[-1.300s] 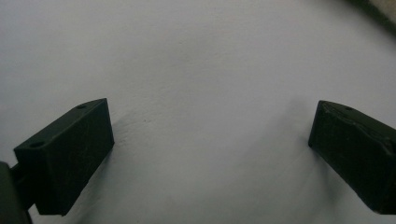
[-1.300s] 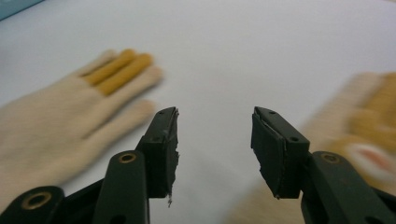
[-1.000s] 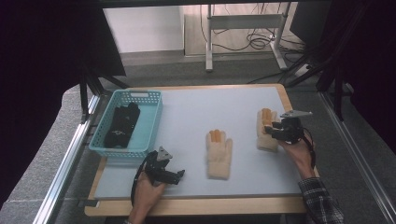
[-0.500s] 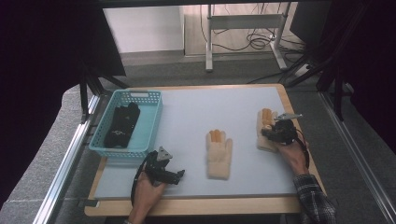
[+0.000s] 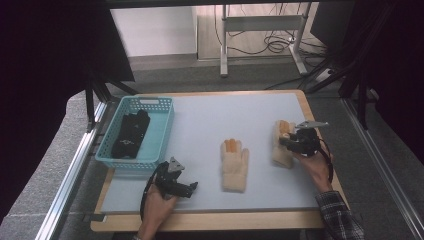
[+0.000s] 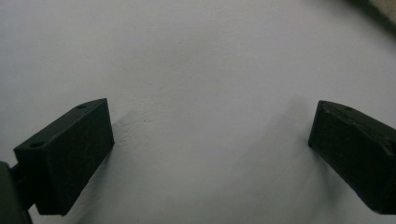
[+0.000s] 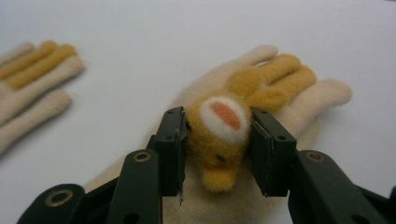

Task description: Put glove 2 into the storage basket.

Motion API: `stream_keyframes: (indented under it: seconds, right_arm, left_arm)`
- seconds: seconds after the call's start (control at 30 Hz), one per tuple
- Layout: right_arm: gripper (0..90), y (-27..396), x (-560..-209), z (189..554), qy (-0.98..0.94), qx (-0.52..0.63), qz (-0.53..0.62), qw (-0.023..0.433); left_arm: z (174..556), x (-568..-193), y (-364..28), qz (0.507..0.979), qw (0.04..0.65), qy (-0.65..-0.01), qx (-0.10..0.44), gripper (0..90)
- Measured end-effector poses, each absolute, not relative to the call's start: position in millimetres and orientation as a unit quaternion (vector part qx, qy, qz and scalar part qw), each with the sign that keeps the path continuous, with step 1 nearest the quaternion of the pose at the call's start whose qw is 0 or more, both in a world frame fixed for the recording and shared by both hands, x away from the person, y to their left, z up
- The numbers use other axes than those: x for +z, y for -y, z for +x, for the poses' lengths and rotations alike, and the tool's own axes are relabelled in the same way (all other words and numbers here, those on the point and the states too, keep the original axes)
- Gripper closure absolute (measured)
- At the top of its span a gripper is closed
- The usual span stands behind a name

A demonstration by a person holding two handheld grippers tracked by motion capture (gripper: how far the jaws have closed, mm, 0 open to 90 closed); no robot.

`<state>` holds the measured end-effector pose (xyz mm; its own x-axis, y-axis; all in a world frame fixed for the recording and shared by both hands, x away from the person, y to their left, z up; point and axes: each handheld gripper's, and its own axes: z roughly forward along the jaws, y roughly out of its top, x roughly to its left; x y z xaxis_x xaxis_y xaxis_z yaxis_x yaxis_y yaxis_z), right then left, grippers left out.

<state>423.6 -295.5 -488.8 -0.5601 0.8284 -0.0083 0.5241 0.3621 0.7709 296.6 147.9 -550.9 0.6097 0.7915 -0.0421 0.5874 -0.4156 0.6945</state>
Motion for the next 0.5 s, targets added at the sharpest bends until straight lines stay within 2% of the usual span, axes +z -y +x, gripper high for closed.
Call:
stream_keyframes:
  seconds: [0.5]
  right_arm:
    - [58.2, 266, -458, 382, -0.804, 0.418, 0.386, 0.175]
  left_arm:
    - [297, -551, -148, 0.828, 0.345, -0.417, 0.148, 0.1]
